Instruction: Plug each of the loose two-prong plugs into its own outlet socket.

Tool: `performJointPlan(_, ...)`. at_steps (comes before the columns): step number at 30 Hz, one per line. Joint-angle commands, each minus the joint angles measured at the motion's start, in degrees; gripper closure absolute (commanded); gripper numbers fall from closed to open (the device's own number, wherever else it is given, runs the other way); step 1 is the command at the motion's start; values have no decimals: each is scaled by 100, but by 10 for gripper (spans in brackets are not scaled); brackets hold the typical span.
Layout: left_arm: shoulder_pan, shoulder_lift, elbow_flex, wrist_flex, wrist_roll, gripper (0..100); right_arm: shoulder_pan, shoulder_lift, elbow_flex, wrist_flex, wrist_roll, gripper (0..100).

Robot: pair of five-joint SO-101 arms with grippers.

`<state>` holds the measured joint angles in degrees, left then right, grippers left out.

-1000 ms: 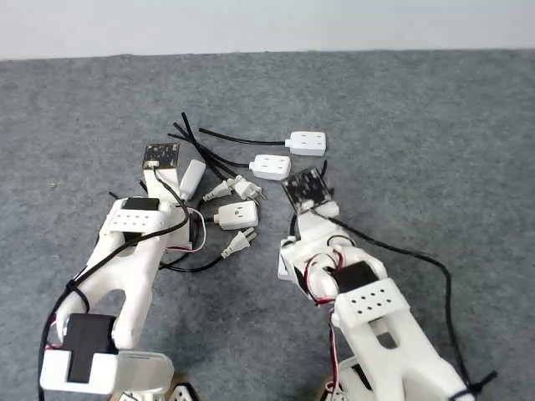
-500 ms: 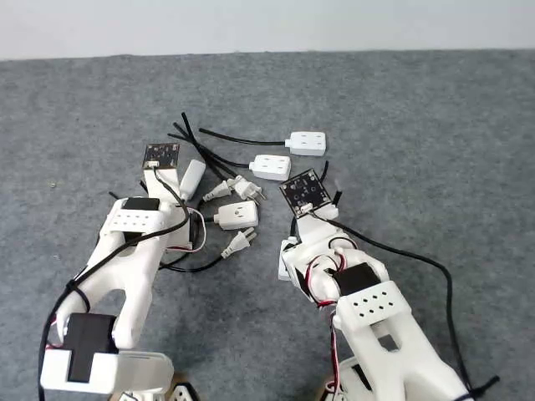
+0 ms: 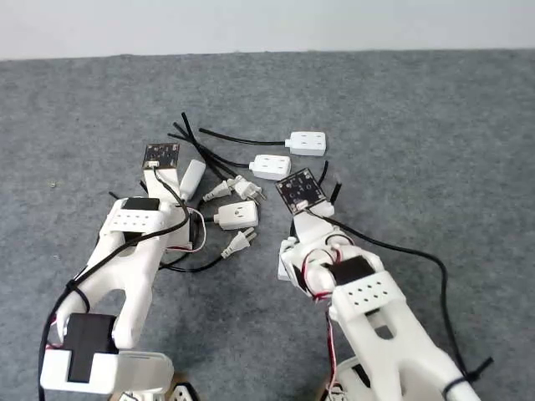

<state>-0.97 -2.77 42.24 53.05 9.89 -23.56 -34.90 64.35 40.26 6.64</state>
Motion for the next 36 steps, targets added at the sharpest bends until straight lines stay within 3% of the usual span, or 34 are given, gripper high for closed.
performJointPlan(1, 9, 0, -242, 53, -26, 987, -101, 444, -185, 286, 88, 991)
performJointPlan(11, 9, -9, -242, 53, -26, 987, -110, 505, -290, 330, 79, 987)
performJointPlan(15, 0, -26, -242, 44, -26, 987, -382, 514, -431, 549, -70, 883)
performJointPlan(19, 0, -35, -251, 26, -26, 987, -857, 523, -554, 585, -905, 797)
performJointPlan(26, 0, -35, -268, 26, -26, 987, -1226, 576, -651, 303, -1451, 790)
performJointPlan(36, -9, -44, -277, 26, -26, 987, -831, 1754, -1266, 242, -1468, 789)
